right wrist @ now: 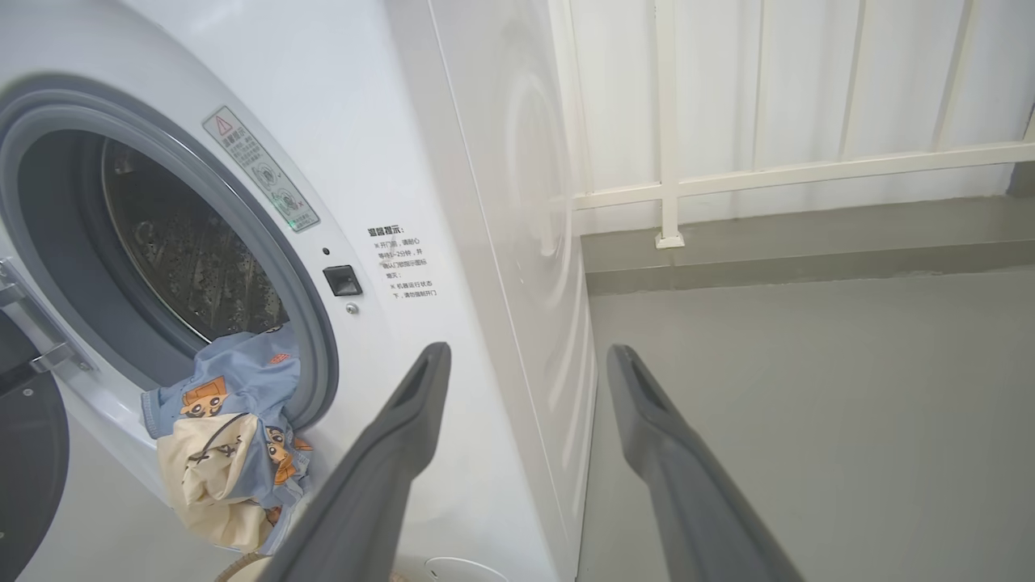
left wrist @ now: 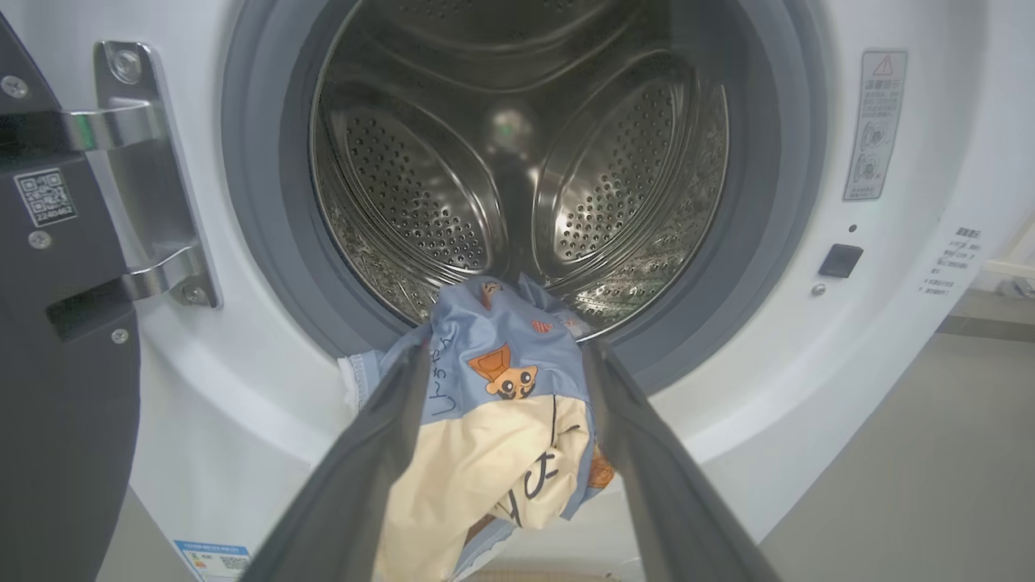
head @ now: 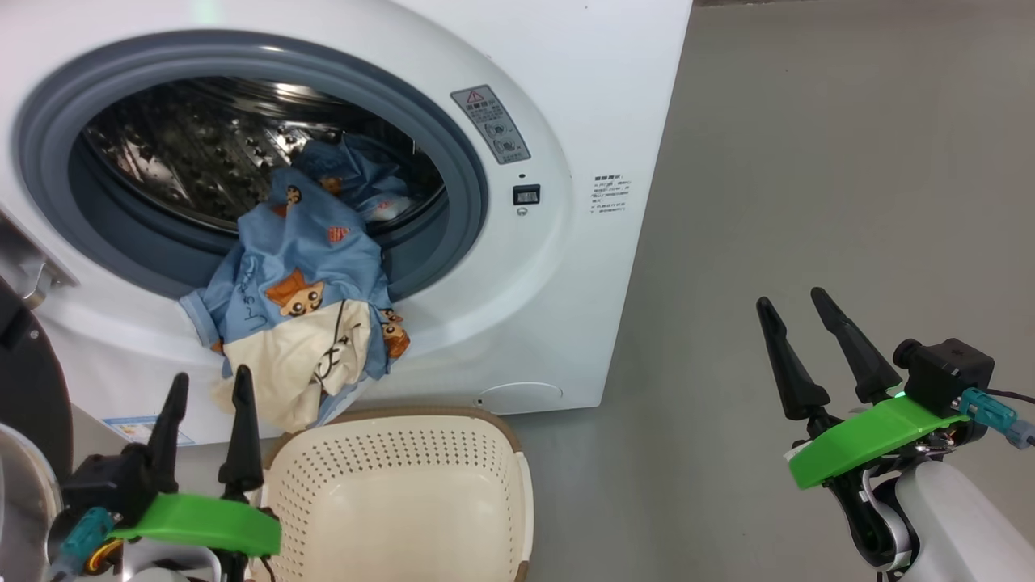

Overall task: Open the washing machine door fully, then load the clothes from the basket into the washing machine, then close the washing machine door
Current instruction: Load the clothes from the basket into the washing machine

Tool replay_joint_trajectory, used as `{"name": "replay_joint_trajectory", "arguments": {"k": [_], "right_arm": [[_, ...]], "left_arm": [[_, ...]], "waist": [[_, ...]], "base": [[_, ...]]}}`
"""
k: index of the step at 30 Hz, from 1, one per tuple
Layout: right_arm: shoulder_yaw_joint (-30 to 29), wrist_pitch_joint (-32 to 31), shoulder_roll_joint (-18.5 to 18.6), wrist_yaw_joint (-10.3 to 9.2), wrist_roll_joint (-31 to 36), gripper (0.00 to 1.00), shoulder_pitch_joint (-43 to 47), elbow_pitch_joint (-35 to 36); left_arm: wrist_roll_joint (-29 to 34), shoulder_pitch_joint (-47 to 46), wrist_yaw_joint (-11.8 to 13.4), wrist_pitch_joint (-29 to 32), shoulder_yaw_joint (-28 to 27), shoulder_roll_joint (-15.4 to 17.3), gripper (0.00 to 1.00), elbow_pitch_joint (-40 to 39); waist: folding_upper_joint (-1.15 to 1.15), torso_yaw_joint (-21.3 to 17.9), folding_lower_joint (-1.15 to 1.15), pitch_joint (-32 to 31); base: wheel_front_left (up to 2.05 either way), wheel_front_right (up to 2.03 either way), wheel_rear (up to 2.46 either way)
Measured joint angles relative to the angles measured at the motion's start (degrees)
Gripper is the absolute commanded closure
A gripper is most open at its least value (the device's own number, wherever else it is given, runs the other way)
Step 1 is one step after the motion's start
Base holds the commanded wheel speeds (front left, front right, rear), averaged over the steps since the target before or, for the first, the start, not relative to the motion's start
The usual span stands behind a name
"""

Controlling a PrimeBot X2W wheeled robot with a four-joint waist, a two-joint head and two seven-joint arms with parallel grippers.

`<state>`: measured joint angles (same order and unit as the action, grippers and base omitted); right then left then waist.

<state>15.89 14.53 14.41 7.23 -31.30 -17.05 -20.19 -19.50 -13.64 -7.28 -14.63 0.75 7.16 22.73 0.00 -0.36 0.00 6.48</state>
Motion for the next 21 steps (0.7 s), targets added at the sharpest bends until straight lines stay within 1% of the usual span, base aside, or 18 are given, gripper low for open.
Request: {"name": "replay_joint_trajectory", "arguments": {"k": [5,9,17,18,21], "right_arm": [[0.15,0.0,-0.01,0.0,-0.01,0.0,-0.04,0.04],[0.3,0.0,-0.08,0.0,-0.01,0.0,-0.22,0.21],[0.09,0.0,-0.36,0.0,0.08,0.0,-1.06,0.77],[-0.05,0.0,-0.56,0.0,0.1,0.0,-1.84,1.12],[-0.1,0.0,-0.85,0.0,0.46,0.0,-2.73,1.47]], "left_arm": [[0.64,-0.23,0.0,0.01,0.66,0.37,0.0,4.08],[0.69,-1.43,0.0,0.65,0.96,1.11,0.0,8.8],[-0.54,-7.33,0.0,1.6,1.47,1.92,0.0,19.35],[-1.41,-9.02,0.0,1.62,1.94,2.1,0.0,22.18],[-2.33,-11.76,0.0,1.63,2.66,2.55,0.0,26.47]], "waist": [[0.0,-0.25,0.0,0.84],[0.0,-0.61,0.0,2.0],[0.0,-1.72,0.0,5.14],[0.0,-2.05,0.01,6.12],[0.0,-2.55,0.01,7.7]], "base": [[0.0,0.0,0.0],[0.0,0.0,0.0],[0.0,0.0,0.0],[0.0,0.0,0.0],[0.0,0.0,0.0]]}}
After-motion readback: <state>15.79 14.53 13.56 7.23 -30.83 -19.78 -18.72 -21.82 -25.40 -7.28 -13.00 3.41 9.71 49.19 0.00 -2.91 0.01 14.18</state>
